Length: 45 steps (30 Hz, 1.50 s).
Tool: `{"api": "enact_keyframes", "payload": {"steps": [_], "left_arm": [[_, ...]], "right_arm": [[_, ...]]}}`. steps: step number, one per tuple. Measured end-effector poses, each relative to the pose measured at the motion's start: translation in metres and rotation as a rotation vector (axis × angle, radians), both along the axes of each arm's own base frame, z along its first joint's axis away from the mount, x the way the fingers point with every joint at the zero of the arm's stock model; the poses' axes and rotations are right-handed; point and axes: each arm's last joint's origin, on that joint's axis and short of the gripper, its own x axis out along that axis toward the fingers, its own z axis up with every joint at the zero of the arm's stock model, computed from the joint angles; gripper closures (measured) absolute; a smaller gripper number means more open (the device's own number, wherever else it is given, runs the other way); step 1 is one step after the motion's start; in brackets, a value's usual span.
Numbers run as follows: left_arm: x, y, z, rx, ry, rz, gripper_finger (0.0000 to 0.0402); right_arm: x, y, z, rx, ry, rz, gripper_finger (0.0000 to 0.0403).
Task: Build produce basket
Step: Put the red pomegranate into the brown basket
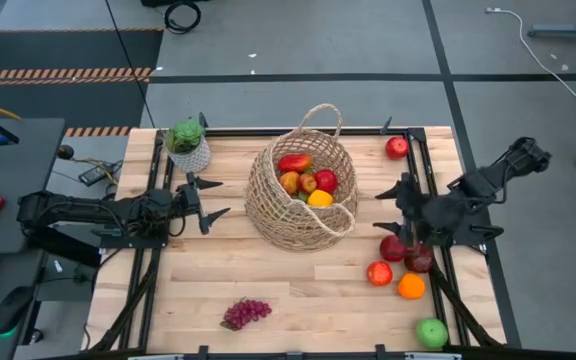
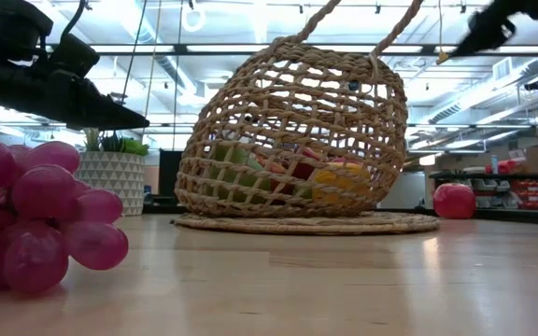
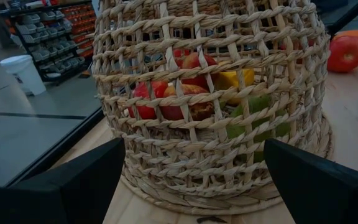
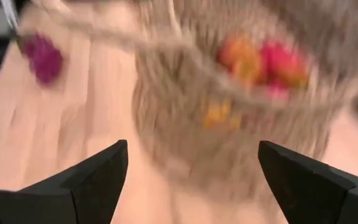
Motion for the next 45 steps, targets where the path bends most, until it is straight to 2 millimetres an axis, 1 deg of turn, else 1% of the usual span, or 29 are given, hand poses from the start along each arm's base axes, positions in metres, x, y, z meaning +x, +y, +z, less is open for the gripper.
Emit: {"api": "enact_keyframes", "payload": {"steps": [3, 5, 10, 13, 17, 23, 27, 32, 36, 39, 42, 45], "left_arm": [[0.000, 0.000, 0.000, 0.000, 0.000, 0.000, 0.0011], [0.000, 0.000, 0.000, 0.000, 0.000, 0.000, 0.0011], [0.000, 0.000, 0.000, 0.000, 0.000, 0.000, 0.0011], [0.000, 0.000, 0.000, 0.000, 0.000, 0.000, 0.0011], [0.000, 0.000, 0.000, 0.000, 0.000, 0.000, 0.0011], [0.000, 0.000, 0.000, 0.000, 0.000, 0.000, 0.0011], [0.000, 0.000, 0.000, 0.000, 0.000, 0.000, 0.0011], [0.000, 0.000, 0.000, 0.000, 0.000, 0.000, 0.0011], [0.000, 0.000, 0.000, 0.000, 0.000, 0.000, 0.0011], [0.000, 0.000, 0.000, 0.000, 0.000, 0.000, 0.0011], [0.000, 0.000, 0.000, 0.000, 0.000, 0.000, 0.0011], [0.000, 0.000, 0.000, 0.000, 0.000, 0.000, 0.0011]], "right_arm": [[0.000, 0.000, -0.007, 0.131, 0.144, -0.028, 0.0038], [0.001, 0.001, -0.013, 0.183, 0.211, -0.034, 0.0038], [0.009, 0.002, -0.034, 0.156, 0.324, -0.060, 0.0038], [0.015, 0.005, -0.042, 0.149, 0.390, -0.023, 0.0038], [0.019, 0.009, -0.046, 0.157, 0.447, 0.060, 0.0038], [0.027, 0.014, -0.049, 0.178, 0.443, 0.094, 0.0038], [0.028, 0.012, -0.053, 0.229, 0.487, -0.004, 0.0038], [0.036, 0.012, -0.066, 0.226, 0.607, -0.041, 0.0038], [0.041, 0.011, -0.078, 0.225, 0.733, -0.114, 0.0038], [0.043, 0.013, -0.085, 0.271, 0.810, -0.133, 0.0038], [0.045, 0.016, -0.086, 0.305, 0.809, -0.145, 0.0038], [0.044, 0.016, -0.087, 0.294, 0.796, -0.186, 0.0038]]}}
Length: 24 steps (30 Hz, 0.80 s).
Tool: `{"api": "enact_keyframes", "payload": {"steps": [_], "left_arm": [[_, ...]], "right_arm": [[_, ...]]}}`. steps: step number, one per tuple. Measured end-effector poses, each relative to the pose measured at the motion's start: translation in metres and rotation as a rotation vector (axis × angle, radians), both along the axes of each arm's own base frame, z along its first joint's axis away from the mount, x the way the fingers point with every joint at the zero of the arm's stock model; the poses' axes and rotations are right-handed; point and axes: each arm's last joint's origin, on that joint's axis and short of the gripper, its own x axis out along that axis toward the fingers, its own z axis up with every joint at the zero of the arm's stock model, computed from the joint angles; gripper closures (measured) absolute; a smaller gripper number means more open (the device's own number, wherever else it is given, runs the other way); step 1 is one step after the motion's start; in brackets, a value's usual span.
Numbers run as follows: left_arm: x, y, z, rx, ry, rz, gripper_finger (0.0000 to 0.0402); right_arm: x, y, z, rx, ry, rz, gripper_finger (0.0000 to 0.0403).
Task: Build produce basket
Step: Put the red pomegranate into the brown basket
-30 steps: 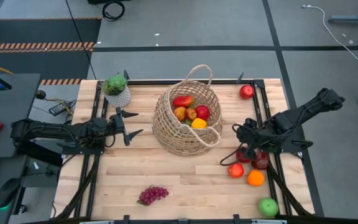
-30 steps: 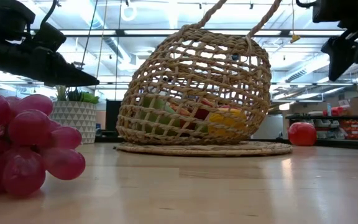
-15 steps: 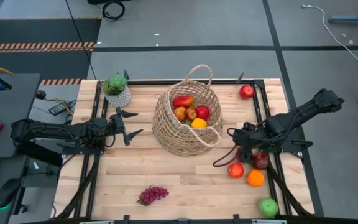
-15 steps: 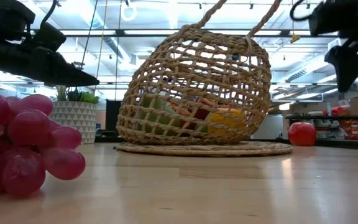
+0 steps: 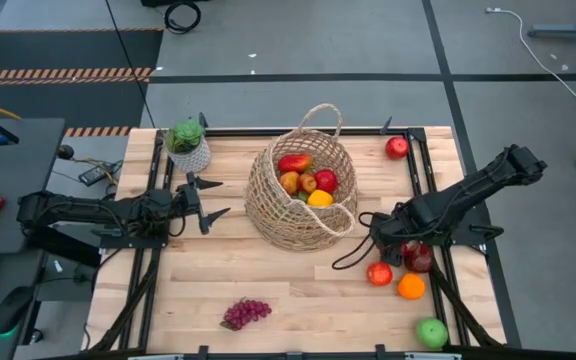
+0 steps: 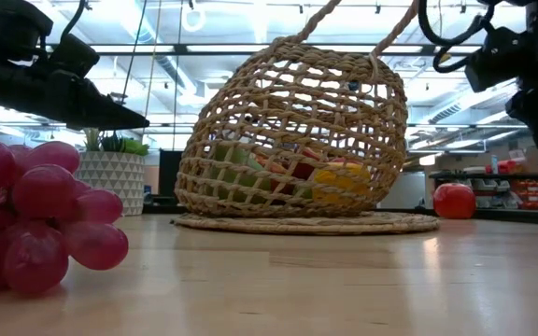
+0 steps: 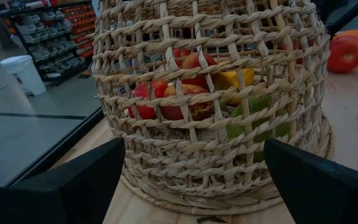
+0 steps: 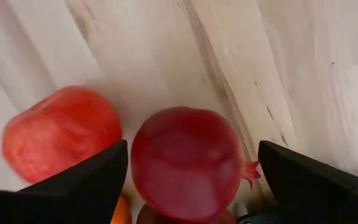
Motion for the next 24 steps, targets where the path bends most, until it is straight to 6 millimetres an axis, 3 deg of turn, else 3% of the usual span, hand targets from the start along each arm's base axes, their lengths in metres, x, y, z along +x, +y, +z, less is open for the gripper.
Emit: {"api": "enact_keyframes", "payload": {"steps": [11, 24], "left_arm": [[0.000, 0.000, 0.000, 0.000, 0.000, 0.000, 0.0011], [0.000, 0.000, 0.000, 0.000, 0.000, 0.000, 0.0011]], "right_arm": [[-0.017, 0.000, -0.029, 0.041, -0.030, -0.142, 0.0038], [-0.019, -0.001, -0.030, 0.051, -0.045, -0.214, 0.0042]]}}
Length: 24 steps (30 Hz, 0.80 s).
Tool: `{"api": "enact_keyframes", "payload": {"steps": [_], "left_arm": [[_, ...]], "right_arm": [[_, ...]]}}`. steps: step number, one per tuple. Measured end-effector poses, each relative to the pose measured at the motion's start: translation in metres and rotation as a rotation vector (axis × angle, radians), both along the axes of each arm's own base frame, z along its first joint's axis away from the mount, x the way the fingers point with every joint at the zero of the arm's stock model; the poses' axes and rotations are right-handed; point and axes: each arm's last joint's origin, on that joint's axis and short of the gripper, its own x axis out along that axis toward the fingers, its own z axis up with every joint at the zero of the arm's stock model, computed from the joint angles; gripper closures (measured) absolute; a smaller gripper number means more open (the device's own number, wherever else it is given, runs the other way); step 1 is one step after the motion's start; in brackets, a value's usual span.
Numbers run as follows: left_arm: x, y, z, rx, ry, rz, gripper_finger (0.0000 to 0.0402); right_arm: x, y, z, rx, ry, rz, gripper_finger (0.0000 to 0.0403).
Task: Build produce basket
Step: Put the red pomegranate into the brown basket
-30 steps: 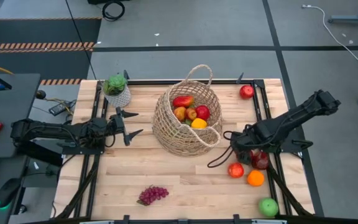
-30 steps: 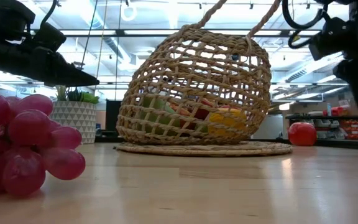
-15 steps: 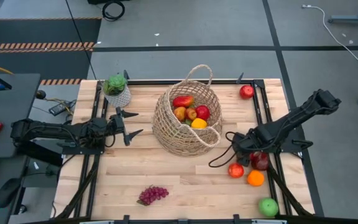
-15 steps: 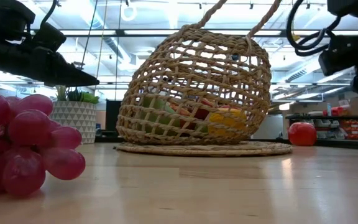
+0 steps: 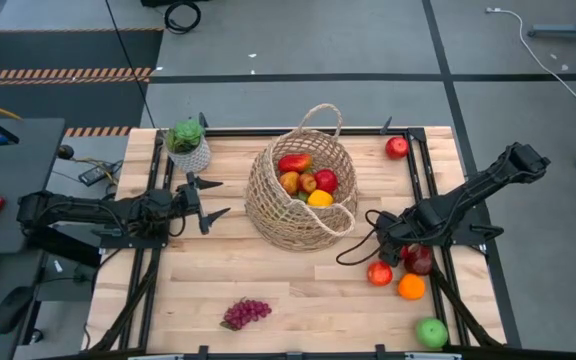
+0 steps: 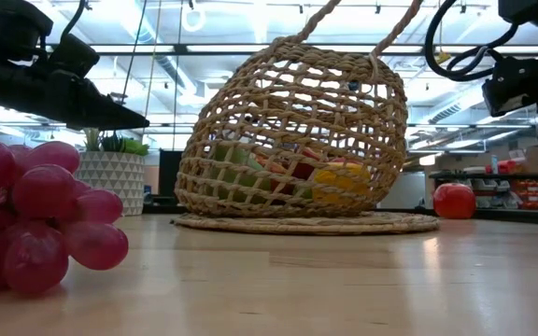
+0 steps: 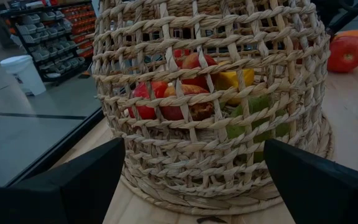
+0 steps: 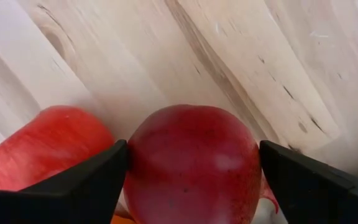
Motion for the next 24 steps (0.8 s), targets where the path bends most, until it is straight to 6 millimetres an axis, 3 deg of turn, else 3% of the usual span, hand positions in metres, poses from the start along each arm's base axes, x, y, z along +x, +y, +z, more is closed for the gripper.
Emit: {"api": "enact_keyframes", "payload": {"steps": [17, 24], "left_arm": [[0.000, 0.000, 0.000, 0.000, 0.000, 0.000, 0.0011], [0.000, 0.000, 0.000, 0.000, 0.000, 0.000, 0.0011]], "right_arm": [[-0.010, -0.015, 0.020, 0.040, -0.140, -0.059, 0.0058], [-0.008, -0.012, 0.016, 0.080, -0.086, 0.044, 0.0057]]}}
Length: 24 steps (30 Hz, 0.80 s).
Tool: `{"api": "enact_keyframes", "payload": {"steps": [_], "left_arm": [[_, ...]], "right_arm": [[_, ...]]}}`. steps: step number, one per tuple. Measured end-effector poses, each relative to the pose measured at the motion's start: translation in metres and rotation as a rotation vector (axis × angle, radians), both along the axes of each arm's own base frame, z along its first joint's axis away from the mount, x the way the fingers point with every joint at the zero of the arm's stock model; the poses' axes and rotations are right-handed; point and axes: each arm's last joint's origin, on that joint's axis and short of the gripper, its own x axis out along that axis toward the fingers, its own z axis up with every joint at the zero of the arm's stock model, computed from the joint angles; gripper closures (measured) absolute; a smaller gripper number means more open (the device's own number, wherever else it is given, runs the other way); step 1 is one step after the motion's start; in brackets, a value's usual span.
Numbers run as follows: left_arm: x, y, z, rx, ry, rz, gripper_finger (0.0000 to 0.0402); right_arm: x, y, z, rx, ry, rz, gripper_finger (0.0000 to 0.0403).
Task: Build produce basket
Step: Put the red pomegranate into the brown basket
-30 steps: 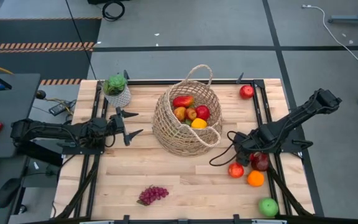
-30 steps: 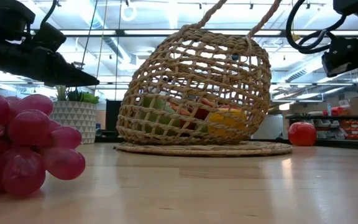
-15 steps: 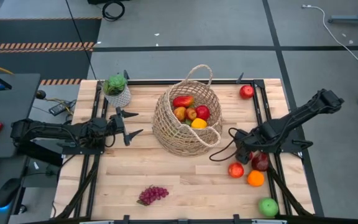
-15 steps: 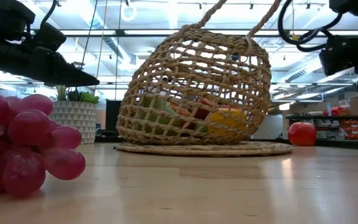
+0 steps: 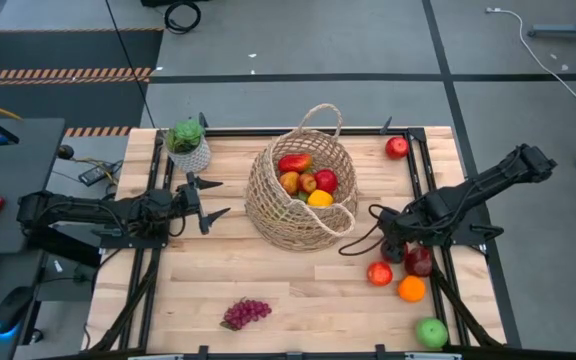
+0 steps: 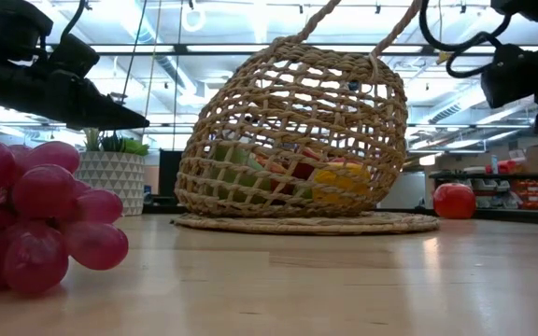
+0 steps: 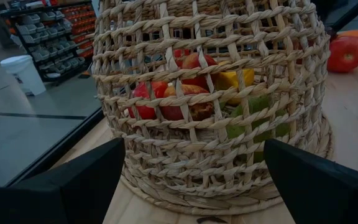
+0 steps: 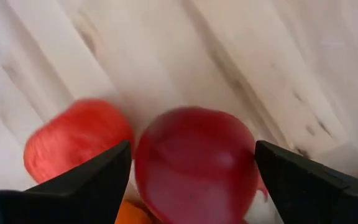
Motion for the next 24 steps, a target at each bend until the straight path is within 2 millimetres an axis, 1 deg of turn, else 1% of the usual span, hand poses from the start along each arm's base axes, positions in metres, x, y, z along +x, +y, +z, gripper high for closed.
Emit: {"api": "enact_keyframes", "payload": {"steps": [2, 5, 10, 17, 19, 22, 24], "left_arm": [[0.000, 0.000, 0.000, 0.000, 0.000, 0.000, 0.0011], [0.000, 0.000, 0.000, 0.000, 0.000, 0.000, 0.0011], [0.000, 0.000, 0.000, 0.000, 0.000, 0.000, 0.0011], [0.000, 0.000, 0.000, 0.000, 0.000, 0.000, 0.0011], [0.000, 0.000, 0.000, 0.000, 0.000, 0.000, 0.0011], [0.000, 0.000, 0.000, 0.000, 0.000, 0.000, 0.0011], [0.000, 0.000, 0.000, 0.000, 0.000, 0.000, 0.0011]], "right_arm": [[0.001, 0.001, -0.001, -0.004, 0.006, 0.049, 0.0057], [0.001, 0.005, -0.004, -0.039, 0.006, 0.201, 0.0057], [0.003, 0.011, -0.008, -0.150, 0.001, 0.381, 0.0057], [0.006, 0.016, -0.016, -0.158, 0.019, 0.382, 0.0057], [0.006, 0.015, -0.022, -0.169, 0.049, 0.380, 0.0057], [0.000, 0.010, -0.038, -0.193, 0.147, 0.358, 0.0057], [0.001, 0.009, -0.042, -0.185, 0.150, 0.345, 0.0057]]}}
